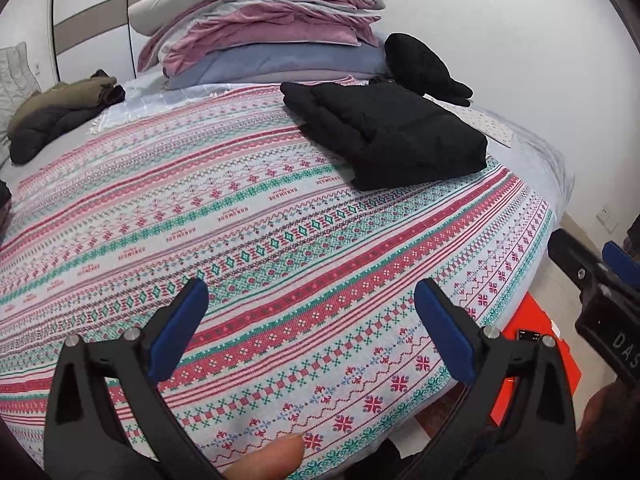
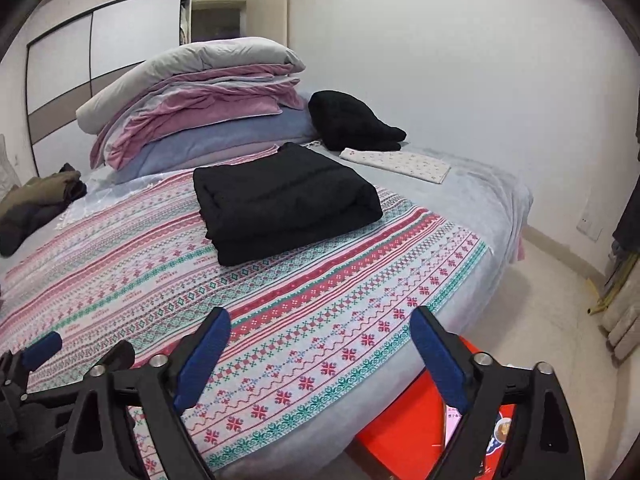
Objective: Fold large clothes
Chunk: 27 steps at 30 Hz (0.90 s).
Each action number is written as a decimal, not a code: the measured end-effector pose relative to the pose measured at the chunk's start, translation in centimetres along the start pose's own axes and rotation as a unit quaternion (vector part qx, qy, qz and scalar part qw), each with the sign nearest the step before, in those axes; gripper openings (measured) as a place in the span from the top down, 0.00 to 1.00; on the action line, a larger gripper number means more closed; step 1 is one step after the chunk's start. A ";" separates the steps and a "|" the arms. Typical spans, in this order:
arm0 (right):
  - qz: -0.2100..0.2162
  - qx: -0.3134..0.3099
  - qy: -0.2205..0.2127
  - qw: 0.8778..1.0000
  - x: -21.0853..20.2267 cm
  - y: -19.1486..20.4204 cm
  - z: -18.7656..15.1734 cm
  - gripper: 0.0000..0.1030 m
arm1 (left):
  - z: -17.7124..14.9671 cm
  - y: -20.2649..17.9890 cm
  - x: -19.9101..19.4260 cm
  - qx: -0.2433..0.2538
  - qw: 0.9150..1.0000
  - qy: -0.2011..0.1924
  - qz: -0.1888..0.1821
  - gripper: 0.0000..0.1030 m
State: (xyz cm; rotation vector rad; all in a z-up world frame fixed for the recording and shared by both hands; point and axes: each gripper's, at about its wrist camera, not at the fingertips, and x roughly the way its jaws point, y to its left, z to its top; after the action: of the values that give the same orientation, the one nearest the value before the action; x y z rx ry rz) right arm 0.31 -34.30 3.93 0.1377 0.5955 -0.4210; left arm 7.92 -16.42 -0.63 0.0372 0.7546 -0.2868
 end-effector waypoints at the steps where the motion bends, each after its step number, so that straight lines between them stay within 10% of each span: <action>1: 0.000 0.000 0.000 1.000 0.1 0.0 0.0 0.00 | -0.1 0.0 0.0 0.001 1.000 -0.001 0.000 0.01; 27: 0.002 0.007 0.019 1.000 1.2 0.3 -0.5 0.00 | 0.0 -0.4 -0.2 0.014 1.000 -0.015 0.005 0.01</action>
State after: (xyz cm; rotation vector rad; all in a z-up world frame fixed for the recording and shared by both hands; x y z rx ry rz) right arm 1.12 -34.32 2.87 0.1596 0.6298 -0.4200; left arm 7.64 -16.74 -0.46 0.0622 0.7213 -0.2878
